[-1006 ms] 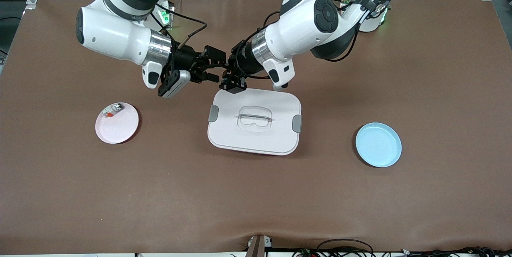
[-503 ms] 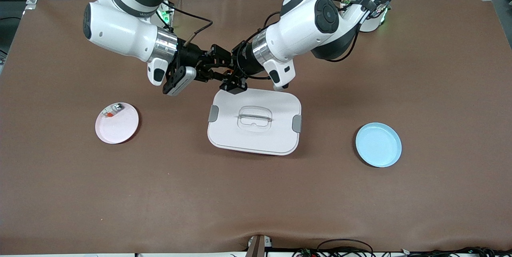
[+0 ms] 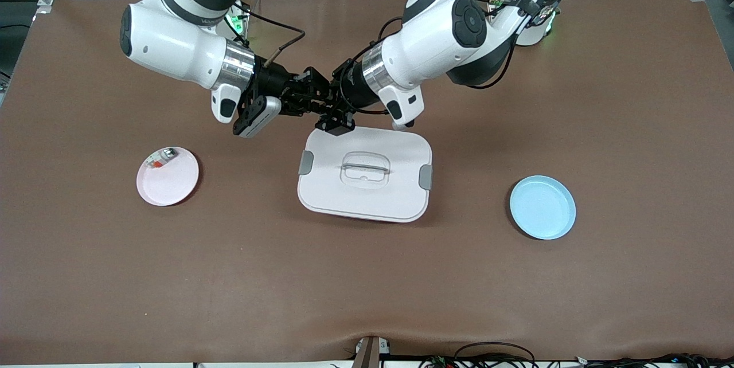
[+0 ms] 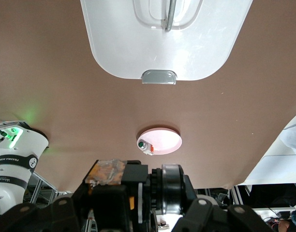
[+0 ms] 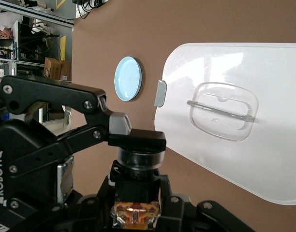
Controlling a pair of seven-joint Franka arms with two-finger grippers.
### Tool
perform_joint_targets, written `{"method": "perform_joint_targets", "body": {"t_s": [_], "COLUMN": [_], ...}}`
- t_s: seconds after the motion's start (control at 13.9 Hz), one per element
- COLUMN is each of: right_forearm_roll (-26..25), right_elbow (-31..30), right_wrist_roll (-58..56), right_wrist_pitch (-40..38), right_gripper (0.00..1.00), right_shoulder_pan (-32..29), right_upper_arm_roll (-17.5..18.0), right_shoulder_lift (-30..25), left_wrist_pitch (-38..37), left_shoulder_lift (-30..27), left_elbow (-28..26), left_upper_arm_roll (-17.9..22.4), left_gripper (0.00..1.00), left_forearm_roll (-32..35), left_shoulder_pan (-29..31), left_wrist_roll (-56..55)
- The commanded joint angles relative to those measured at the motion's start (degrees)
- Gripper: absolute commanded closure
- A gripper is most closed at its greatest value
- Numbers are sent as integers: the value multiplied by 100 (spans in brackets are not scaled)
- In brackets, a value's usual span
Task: Transfer orange switch to right arm and place
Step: 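Close the right gripper on the orange switch, then open the left gripper and withdraw it while the right gripper carries the switch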
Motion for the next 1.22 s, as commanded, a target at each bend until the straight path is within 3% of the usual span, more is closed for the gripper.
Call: {"method": "perform_joint_targets", "body": {"t_s": [0.0, 0.07, 0.14, 0.22, 0.43, 0.79, 1.15], "right_forearm_roll": [-3, -3, -3, -3, -29, -731, -1969], "right_elbow": [-123, -123, -123, -123, -123, -123, -132], "right_wrist_roll": [-76, -85, -94, -94, -260, -1023, -2465], "right_wrist_pitch": [-9, -18, -18, -18, -27, -587, -1300], "right_gripper": [100, 100, 100, 100, 100, 100, 100], "right_shoulder_pan": [85, 85, 76, 67, 24, -388, -1013], "right_upper_arm_roll": [-33, -33, -33, -33, -33, -77, -77], "right_shoulder_lift": [-104, -104, -96, -95, -78, -16, -16], "left_wrist_pitch": [7, 7, -2, 7, -2, -19, 24], "left_shoulder_lift": [-3, -3, -3, -11, -20, -126, -687], "left_elbow": [54, 54, 63, 71, 54, -42, -1059], "left_upper_arm_roll": [17, 17, 17, 17, 25, 34, 17], "left_gripper": [70, 48, 15, 0, 0, 0, 0], "left_forearm_roll": [-29, -29, -29, -38, -29, -38, -47], "left_shoulder_pan": [-32, -24, -15, -24, 3, 73, 406], "left_wrist_roll": [-35, -35, -43, -69, -52, -26, 342]}}
